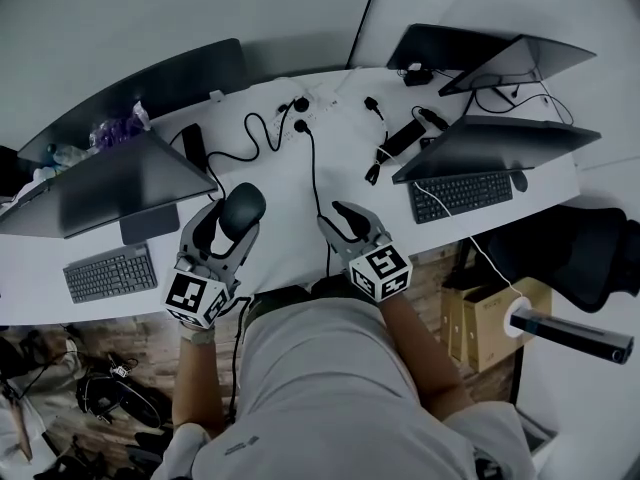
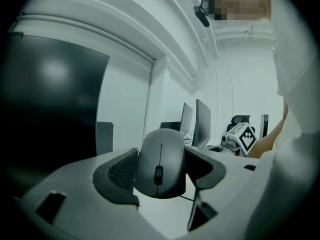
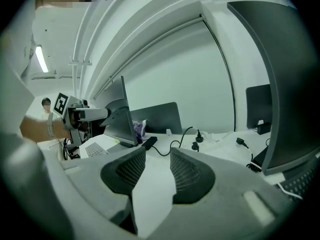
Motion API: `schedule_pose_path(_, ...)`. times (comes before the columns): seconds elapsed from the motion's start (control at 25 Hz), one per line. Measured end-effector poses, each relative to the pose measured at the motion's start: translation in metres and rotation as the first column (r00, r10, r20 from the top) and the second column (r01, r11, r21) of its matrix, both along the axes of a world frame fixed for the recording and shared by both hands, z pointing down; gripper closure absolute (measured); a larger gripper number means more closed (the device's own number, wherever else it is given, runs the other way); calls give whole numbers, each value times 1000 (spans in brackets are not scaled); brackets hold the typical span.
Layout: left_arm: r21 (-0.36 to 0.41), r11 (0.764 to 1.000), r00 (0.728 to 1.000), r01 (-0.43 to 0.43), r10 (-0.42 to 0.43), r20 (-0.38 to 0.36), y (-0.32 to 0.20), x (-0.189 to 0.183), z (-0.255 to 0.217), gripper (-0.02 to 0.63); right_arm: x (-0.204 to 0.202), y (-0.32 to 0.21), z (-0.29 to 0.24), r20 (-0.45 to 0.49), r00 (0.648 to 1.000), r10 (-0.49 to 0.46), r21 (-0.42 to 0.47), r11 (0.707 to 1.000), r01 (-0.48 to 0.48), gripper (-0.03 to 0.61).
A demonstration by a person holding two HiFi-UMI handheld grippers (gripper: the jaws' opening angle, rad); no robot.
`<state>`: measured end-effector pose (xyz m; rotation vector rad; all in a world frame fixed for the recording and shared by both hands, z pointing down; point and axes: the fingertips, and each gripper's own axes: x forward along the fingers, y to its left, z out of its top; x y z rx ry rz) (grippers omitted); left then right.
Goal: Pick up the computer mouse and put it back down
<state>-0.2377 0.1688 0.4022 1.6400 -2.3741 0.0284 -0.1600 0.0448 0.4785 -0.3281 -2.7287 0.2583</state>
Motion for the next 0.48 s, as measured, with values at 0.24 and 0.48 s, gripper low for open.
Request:
schedule_pose_path(0.24, 15, 1000, 1000, 7, -7, 2, 6, 0, -9, 328, 4, 4, -1, 5, 1000, -3, 0, 1000, 3, 423)
schedule_pose_path(0.48, 27, 999, 999, -32, 32, -5, 0, 4, -2, 328, 13, 1, -3, 9, 999, 37, 3, 999, -37, 423)
